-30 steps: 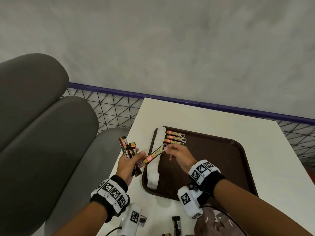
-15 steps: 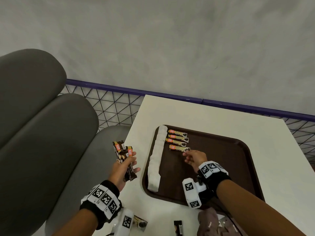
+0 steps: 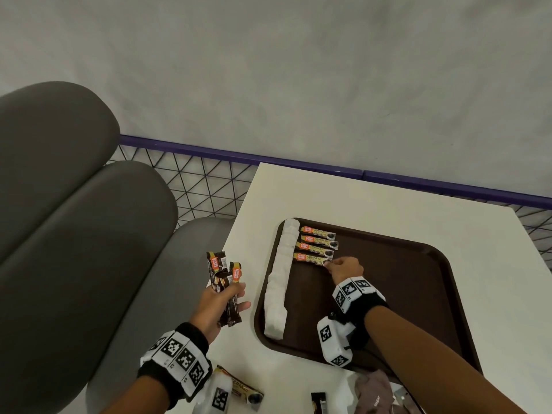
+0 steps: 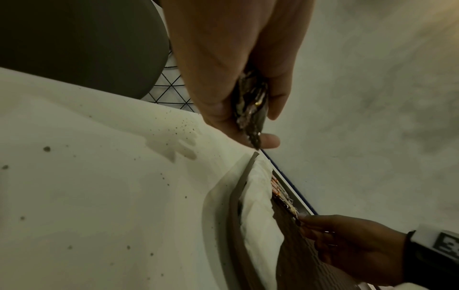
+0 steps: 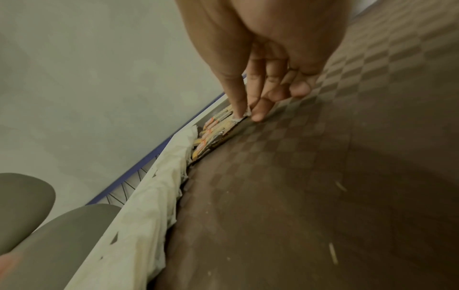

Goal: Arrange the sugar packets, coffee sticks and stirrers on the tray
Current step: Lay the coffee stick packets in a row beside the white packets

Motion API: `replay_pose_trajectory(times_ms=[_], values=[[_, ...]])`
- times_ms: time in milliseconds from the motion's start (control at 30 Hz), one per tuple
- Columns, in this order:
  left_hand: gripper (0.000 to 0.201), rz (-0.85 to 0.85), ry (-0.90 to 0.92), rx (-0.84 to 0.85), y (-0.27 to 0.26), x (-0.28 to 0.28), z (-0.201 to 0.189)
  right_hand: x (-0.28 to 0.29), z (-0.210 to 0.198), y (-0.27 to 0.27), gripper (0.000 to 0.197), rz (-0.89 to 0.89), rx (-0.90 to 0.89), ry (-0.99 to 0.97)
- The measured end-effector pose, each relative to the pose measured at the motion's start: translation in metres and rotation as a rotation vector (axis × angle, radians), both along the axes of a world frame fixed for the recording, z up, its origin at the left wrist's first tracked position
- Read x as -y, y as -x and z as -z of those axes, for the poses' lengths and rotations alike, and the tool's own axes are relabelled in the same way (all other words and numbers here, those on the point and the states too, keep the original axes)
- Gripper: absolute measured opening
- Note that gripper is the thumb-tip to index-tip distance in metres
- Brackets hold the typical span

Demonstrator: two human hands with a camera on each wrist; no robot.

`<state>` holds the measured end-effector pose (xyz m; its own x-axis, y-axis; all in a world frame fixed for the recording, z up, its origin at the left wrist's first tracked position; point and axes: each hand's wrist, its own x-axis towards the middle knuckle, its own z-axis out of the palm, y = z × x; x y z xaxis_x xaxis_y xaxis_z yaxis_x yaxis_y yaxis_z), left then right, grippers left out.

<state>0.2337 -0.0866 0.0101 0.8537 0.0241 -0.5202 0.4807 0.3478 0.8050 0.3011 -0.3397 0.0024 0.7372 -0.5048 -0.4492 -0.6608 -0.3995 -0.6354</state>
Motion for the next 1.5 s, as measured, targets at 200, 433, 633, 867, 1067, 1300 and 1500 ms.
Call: replay_pose_trajectory(times_ms=[200, 433, 633, 867, 1067, 1300, 1500], values=[[0.04, -0.031, -0.001, 0.015, 0.001, 0.0, 0.003, -0.003, -0.001, -0.001, 0.025, 0.04, -0.011, 0.009], [0.033, -0.029, 0.021, 0.042, 0.003, 0.0, -0.003, -0.005, 0.0, -0.002, 0.025, 0.051, -0.008, 0.011], [0.035, -0.001, -0.002, 0.042, 0.005, 0.001, -0.006, -0.007, -0.001, 0.006, 0.039, 0.138, 0.088, -0.007], [0.023, 0.037, -0.002, 0.073, 0.01, 0.01, -0.016, -0.051, -0.017, 0.024, 0.011, -0.199, 0.358, -0.165], [0.029, 0.083, 0.045, 0.121, 0.014, 0.018, -0.024, -0.094, -0.038, 0.039, 0.012, -0.623, 0.307, -0.448], [0.014, 0.148, 0.061, 0.109, 0.016, 0.013, -0.028, -0.093, -0.054, 0.032, 0.015, -0.438, 0.342, -0.601], [0.014, 0.027, -0.018, 0.127, 0.013, 0.005, -0.027, -0.073, -0.054, 0.036, 0.014, -0.731, 0.311, -0.337]])
